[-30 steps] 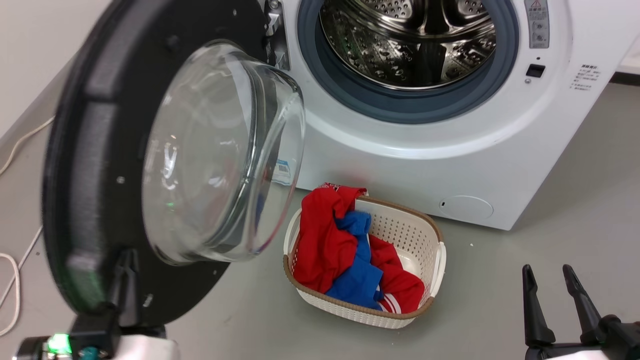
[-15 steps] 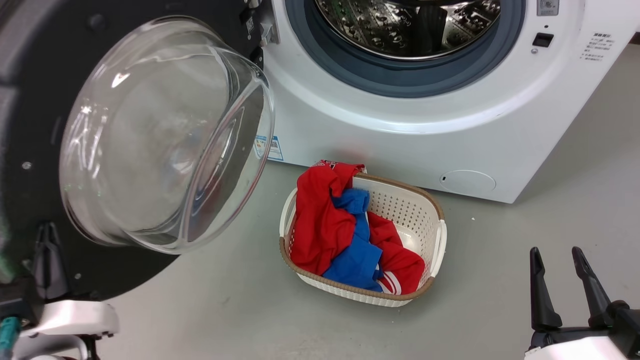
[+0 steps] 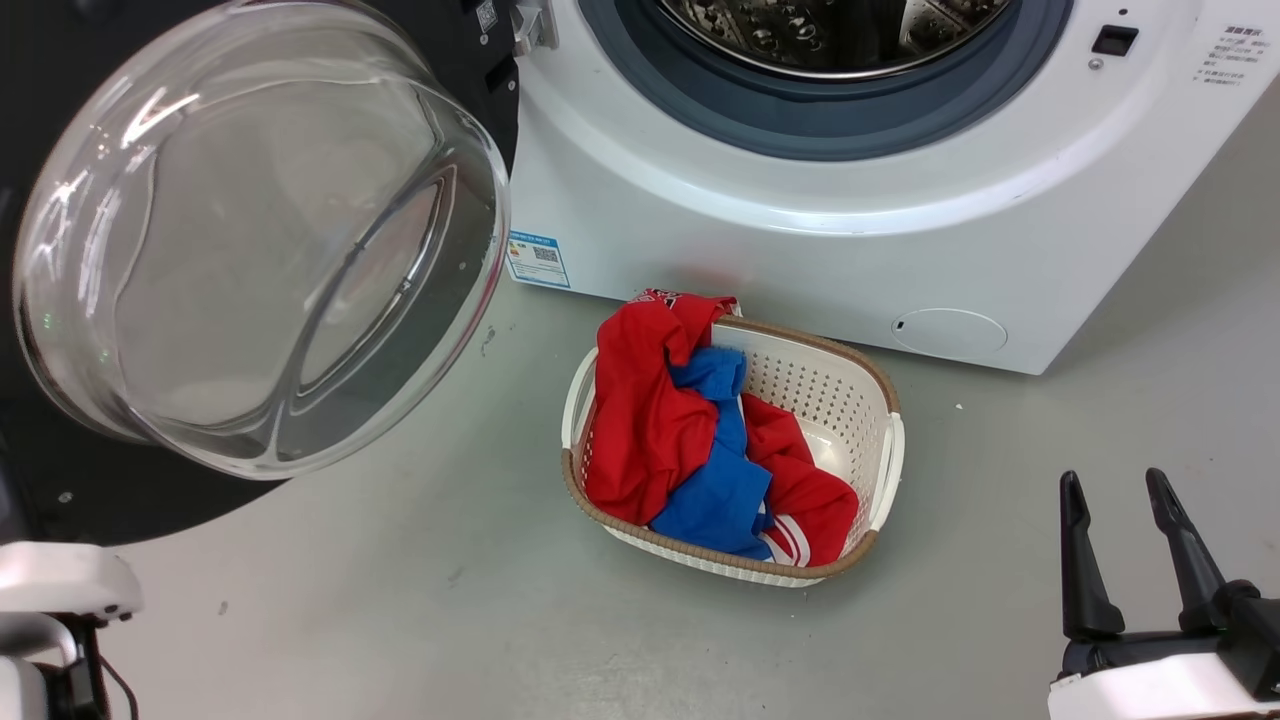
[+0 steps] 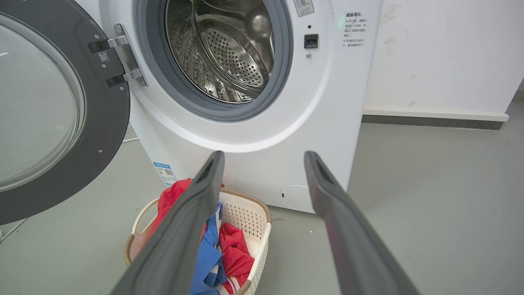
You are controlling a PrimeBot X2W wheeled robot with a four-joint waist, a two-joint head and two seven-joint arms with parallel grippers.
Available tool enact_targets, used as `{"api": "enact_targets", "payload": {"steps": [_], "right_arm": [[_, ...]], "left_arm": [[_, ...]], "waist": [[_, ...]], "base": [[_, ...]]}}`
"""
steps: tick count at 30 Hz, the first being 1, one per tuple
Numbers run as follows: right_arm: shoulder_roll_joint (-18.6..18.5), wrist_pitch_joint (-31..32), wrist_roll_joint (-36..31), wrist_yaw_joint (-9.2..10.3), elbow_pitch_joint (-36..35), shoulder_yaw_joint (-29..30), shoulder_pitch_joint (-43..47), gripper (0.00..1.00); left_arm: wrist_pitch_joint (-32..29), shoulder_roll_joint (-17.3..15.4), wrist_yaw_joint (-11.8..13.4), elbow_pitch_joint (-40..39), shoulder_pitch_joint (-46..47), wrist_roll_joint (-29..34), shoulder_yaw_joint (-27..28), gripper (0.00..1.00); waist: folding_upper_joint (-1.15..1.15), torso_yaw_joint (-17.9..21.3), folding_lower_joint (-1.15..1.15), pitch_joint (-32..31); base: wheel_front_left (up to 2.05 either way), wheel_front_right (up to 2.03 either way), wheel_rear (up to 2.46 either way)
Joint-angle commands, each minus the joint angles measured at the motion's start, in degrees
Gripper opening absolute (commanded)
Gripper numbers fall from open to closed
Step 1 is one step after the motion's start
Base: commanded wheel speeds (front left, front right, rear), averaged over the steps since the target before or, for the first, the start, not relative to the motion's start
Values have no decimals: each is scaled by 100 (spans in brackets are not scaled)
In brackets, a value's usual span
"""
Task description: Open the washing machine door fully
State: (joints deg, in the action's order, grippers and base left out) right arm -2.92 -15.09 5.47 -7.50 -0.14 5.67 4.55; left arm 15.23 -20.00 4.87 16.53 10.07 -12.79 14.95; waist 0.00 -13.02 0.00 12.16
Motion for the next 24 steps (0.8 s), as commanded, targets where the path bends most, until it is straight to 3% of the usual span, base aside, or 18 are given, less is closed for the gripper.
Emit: {"api": "enact_targets", "payload": {"steps": [1,24], "right_arm": [[7,-10,-2,1,-18,-2,-87,100],[8,-10,-133,1,-28,-9,-225,100]], "left_arm": [[-15,-70,0,33,103,9,57,0],[-15,-694,-661,2133,1445,18,726,0]], "waist": [[0,8,0,13],[0,163,0,285]], "base": [[0,0,0],[0,0,0]]}}
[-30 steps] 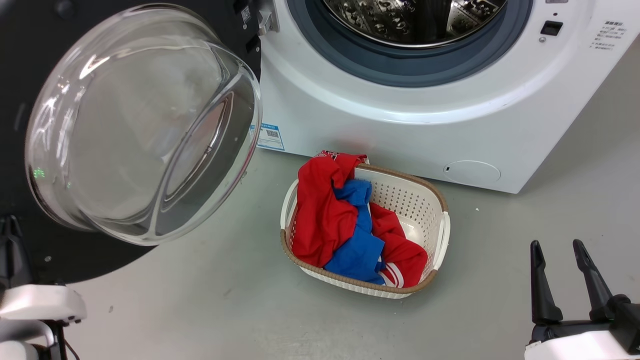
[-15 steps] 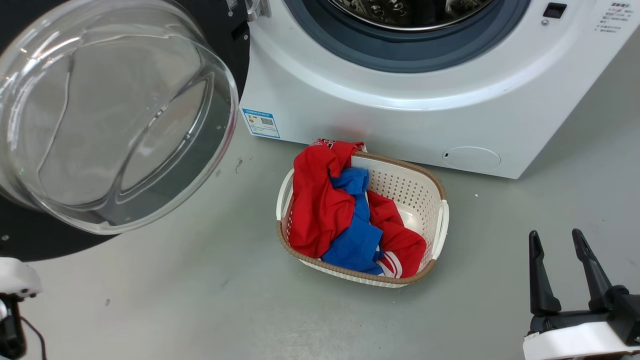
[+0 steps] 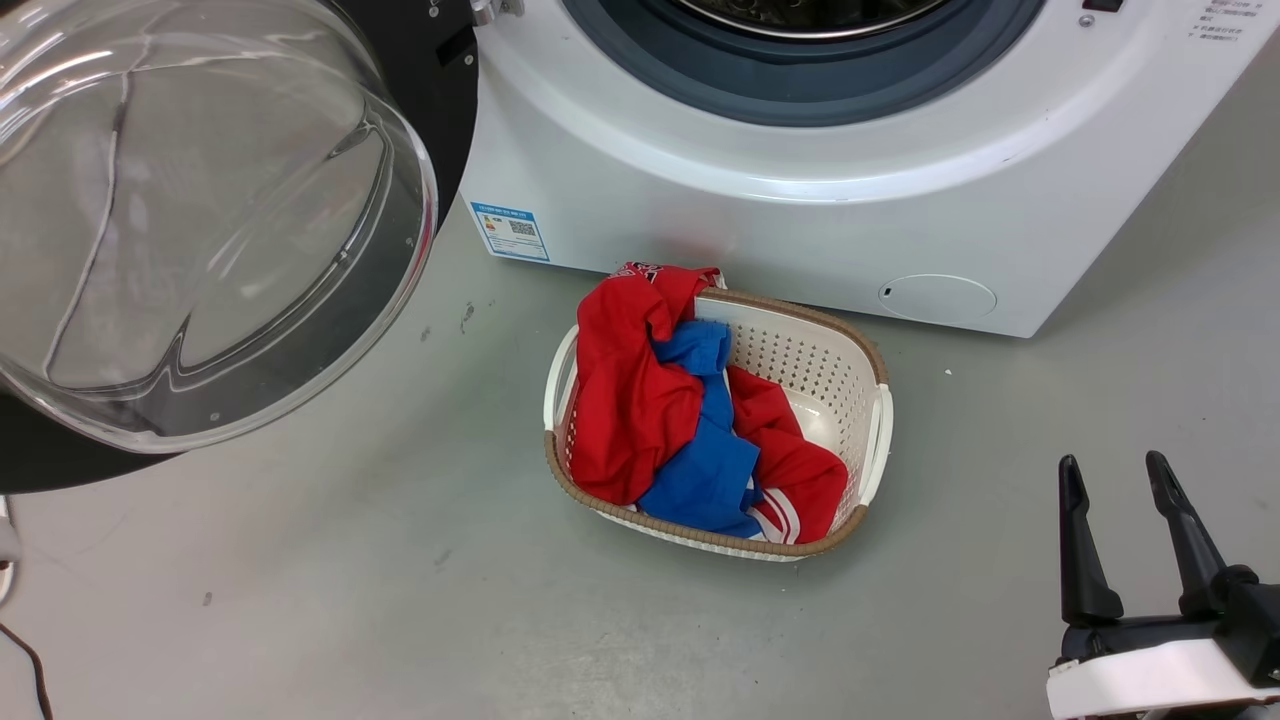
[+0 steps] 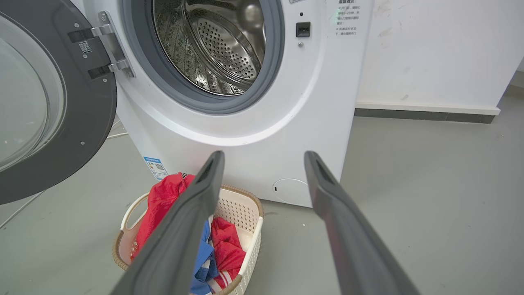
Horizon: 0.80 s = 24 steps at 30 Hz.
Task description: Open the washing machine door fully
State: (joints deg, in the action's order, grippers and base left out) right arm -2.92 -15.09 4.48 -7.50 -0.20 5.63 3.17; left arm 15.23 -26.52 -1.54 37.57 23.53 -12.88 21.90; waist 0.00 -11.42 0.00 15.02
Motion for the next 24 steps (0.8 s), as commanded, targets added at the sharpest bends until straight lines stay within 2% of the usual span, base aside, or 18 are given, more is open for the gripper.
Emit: {"api": "enact_targets", "payload": {"steps": [1,7,13,19,24], "right_arm": [[8,-10,-43,1,-17,-11,-88,100],[8,-10,31,0,53,-6,-45,100],[8,-10,183,1,110,24,72,100],[7,-10,236,1,42,109,193,100],[8,-10,206,0,-126,145,330,100]], "left_arm": [[-15,-48,-35,58,126,60,41,0],[-13,-30,-124,9,32,246,164,0],[-13,152,-220,-292,-352,447,276,0],[-14,404,-353,-1108,-765,692,226,0],[-14,764,-382,-2020,-1103,952,-47,0]], "waist": [[0,6,0,-4],[0,48,0,-178],[0,77,0,-563],[0,145,0,-925],[0,201,0,-1173]], "base": [[0,0,0],[0,0,0],[0,0,0],[0,0,0],[0,0,0]]}}
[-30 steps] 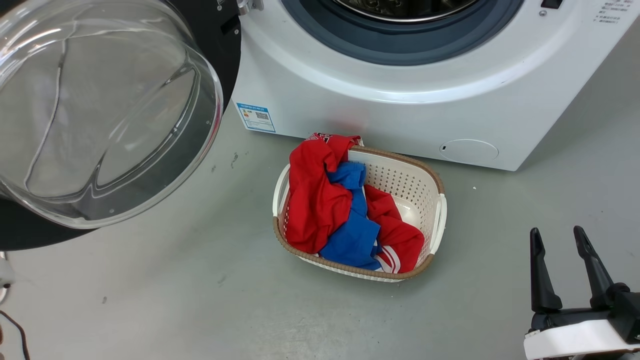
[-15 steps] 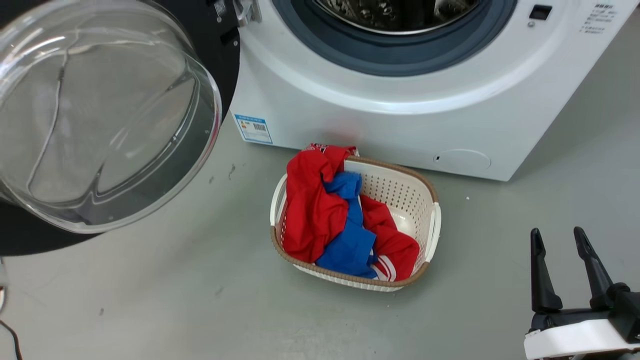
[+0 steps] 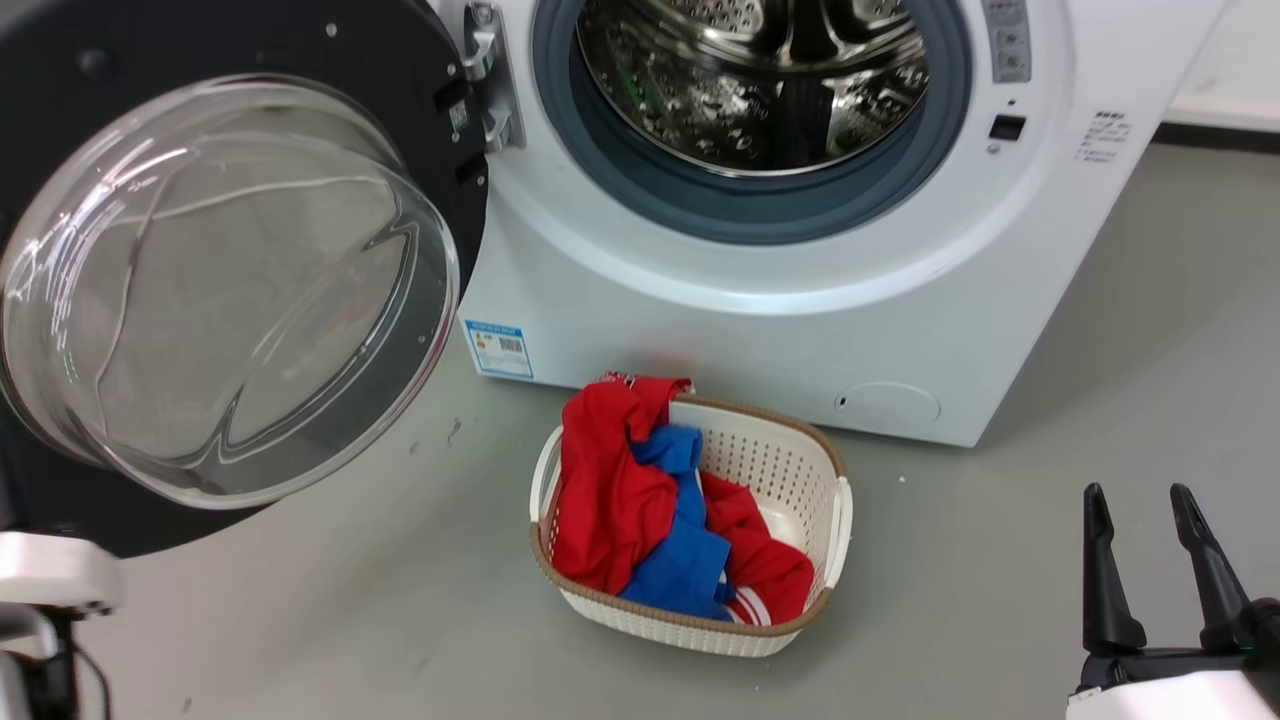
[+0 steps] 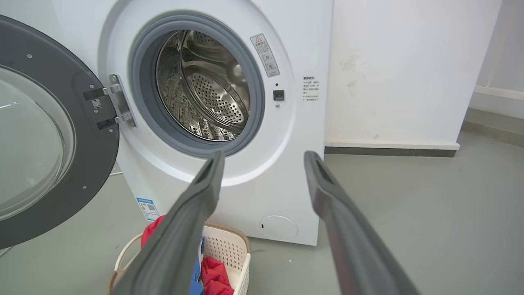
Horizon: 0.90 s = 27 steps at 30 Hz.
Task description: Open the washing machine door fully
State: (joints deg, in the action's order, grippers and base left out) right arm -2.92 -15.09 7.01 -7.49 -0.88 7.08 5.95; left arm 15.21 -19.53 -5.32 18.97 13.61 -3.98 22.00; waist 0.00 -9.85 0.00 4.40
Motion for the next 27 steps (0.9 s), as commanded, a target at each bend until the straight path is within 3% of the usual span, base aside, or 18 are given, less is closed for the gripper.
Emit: {"api": "enact_targets", "payload": {"steps": [1,12,20,27], "right_arm": [[7,-10,-72,-1,-99,-7,82,100],[7,-10,-210,0,-432,-43,283,100],[7,-10,-157,0,-471,-27,401,100],[7,-10,-91,-1,-467,-29,484,100]], "left_arm": [[-12,156,2,-344,-182,110,-127,0],[-12,877,106,-1835,-883,522,-956,0],[-12,1369,205,-1913,-1296,489,-1494,0],[-12,1557,267,-1688,-1520,362,-1887,0]], "waist": [[0,59,0,-153],[0,335,0,-453],[0,598,0,-505],[0,724,0,-515]], "base": [[0,0,0],[0,0,0],[0,0,0],[0,0,0]]}}
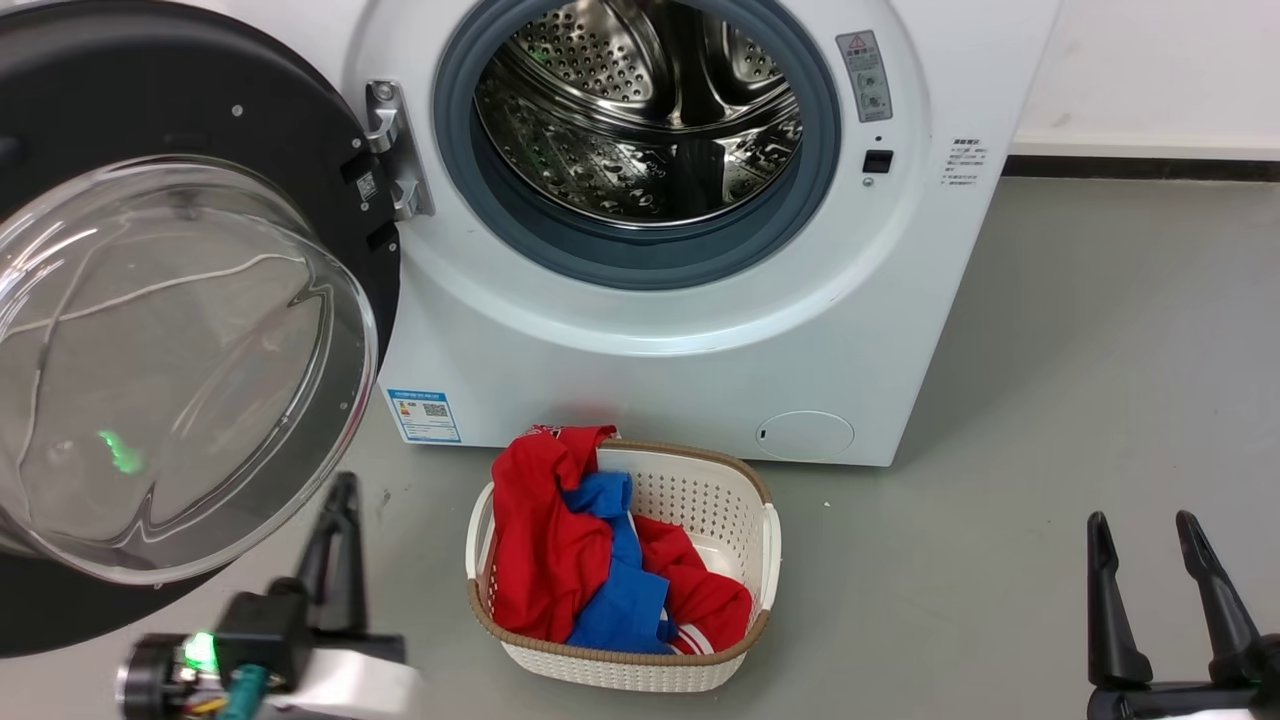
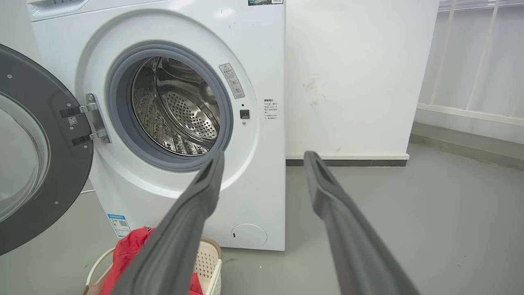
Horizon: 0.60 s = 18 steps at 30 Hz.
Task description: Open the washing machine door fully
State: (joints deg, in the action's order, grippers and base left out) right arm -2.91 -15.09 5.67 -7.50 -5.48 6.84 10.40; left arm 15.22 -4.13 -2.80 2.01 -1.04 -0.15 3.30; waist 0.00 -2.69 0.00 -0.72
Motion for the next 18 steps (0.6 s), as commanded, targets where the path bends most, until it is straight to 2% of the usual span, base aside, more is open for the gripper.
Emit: {"api": "enact_targets", "payload": {"steps": [1,2,3,11,18], "right_arm": [[6,-10,51,1,-2,-3,55,100],[6,-10,57,0,10,2,81,100],[7,-10,66,1,17,5,98,100],[6,-10,128,0,67,5,161,100],[6,-10,175,1,103,-67,218,100]], "left_arm": [[-13,34,33,20,-94,-23,-96,33],[-13,46,44,50,-129,-29,-181,58],[-13,51,53,88,-141,-52,-226,100],[-13,90,190,194,-224,-78,-470,100],[-13,100,198,284,-330,-76,-624,100]], "waist": [[0,21,0,-6],[0,30,0,-12],[0,40,0,-14],[0,92,0,-30],[0,115,0,-47]], "base": [[0,0,0],[0,0,0],[0,0,0],[0,0,0],[0,0,0]]}}
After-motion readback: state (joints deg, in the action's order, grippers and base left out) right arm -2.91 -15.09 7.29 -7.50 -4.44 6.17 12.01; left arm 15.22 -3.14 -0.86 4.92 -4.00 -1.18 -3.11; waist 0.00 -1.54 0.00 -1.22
